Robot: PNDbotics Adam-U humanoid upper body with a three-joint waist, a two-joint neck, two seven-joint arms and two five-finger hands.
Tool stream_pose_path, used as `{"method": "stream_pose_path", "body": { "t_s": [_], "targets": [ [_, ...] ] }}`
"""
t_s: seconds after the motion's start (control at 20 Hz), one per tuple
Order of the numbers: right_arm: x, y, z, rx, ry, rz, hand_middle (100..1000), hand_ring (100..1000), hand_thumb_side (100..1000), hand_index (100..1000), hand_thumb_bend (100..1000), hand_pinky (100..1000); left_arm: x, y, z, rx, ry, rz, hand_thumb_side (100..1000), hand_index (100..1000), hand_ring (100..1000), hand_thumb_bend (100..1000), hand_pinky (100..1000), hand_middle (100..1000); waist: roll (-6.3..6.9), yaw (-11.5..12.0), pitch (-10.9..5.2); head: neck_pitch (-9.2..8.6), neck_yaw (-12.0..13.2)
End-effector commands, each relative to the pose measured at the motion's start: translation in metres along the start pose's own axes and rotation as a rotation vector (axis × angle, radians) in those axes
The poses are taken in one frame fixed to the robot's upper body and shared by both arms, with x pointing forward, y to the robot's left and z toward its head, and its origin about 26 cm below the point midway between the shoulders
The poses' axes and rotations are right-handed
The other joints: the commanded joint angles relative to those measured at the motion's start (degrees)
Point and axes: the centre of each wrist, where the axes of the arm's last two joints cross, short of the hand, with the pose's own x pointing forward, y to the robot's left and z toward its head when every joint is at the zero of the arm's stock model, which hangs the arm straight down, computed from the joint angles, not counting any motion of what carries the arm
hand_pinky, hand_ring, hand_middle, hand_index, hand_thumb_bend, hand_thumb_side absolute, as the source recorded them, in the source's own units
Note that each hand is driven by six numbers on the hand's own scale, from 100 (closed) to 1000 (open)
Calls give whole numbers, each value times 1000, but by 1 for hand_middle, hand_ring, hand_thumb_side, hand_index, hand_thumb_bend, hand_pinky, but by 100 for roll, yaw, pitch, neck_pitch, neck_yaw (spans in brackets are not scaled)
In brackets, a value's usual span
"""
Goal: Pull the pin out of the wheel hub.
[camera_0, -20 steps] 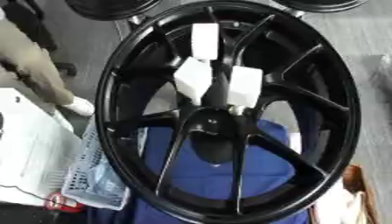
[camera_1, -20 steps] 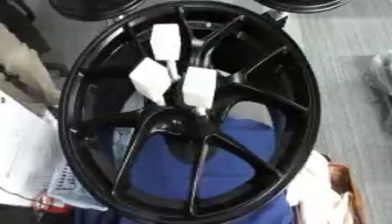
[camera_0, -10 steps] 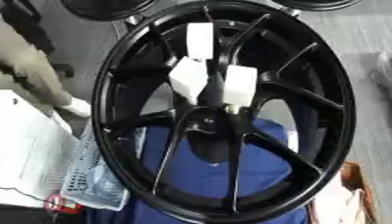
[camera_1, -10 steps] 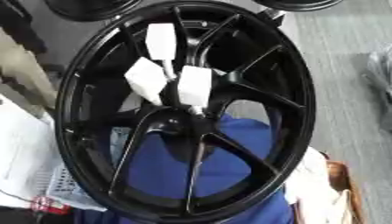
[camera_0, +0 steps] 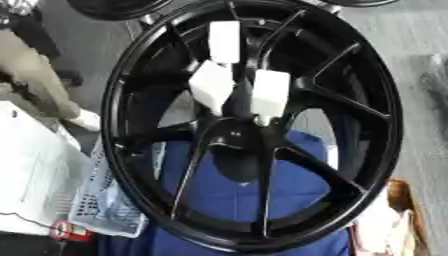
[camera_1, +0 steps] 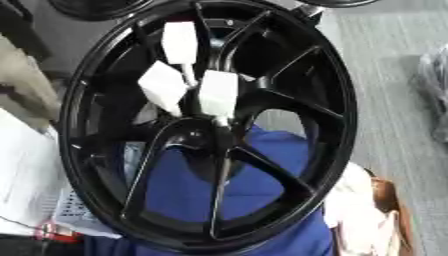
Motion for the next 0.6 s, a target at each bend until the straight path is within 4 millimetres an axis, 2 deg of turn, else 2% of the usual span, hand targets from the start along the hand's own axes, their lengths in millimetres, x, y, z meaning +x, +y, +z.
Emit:
{"method": "stream_pose_path", "body": {
  "t_s": [0.05, 0.3, 0.6],
  "targets": [
    [9, -5, -4, 9, -37, 30, 724, 727, 398, 802, 108, 744, 11, 13, -4, -84, -21, -92, 571, 769, 707, 225, 811, 671, -9, 1, -164, -30, -76],
    [9, -4, -4, 19, -32, 30, 724, 727, 400, 802, 106, 744, 16, 19, -20, -211, -43, -124, 564, 775, 715, 249, 812, 677, 4, -13, -190, -74, -108],
    [7, -4, -3, 24, -21, 35, 724, 726, 403, 801, 104, 743, 12, 24, -43, -375, -43, -179, 554, 785, 730, 278, 814, 675, 52, -16, -209, -55, -94]
  ]
}}
